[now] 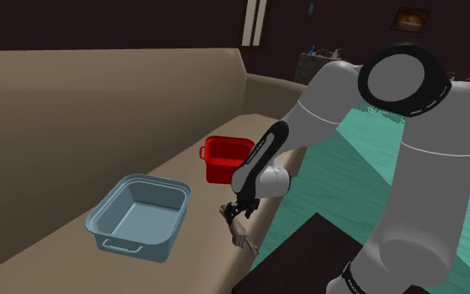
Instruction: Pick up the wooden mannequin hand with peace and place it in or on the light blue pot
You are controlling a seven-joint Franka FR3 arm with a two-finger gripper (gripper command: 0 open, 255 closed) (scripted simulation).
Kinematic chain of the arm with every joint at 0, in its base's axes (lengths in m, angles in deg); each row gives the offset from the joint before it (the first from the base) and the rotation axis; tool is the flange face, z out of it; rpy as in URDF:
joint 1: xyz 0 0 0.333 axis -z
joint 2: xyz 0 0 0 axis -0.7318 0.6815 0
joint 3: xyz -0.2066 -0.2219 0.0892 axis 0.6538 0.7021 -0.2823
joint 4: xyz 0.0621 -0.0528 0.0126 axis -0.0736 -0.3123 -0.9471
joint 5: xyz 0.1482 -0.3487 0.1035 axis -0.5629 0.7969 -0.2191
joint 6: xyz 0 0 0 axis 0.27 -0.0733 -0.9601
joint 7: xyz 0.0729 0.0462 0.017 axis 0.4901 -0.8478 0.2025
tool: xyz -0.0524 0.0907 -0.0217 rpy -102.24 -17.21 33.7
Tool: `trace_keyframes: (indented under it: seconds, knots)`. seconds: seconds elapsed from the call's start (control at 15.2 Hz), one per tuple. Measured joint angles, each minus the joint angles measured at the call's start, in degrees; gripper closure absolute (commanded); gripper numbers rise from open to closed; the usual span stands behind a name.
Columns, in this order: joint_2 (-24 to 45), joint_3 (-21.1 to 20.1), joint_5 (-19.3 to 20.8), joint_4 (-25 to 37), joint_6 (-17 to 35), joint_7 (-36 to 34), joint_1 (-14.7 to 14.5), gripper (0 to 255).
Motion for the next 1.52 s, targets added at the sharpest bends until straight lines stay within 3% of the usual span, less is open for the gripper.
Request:
trace_keyframes:
  seconds: [0.26,0.79,0.86,1.52]
  knots:
    - [4.3,-2.5,-2.7,1.4,3.1,2.5,1.8,0]
    - [6.2,-3.5,-3.5,2.2,4.3,3.0,2.3,0]
    - [6.2,-3.5,-3.5,2.2,4.3,3.0,2.3,255]
    - [6.2,-3.5,-3.5,2.3,4.4,3.0,2.3,255]
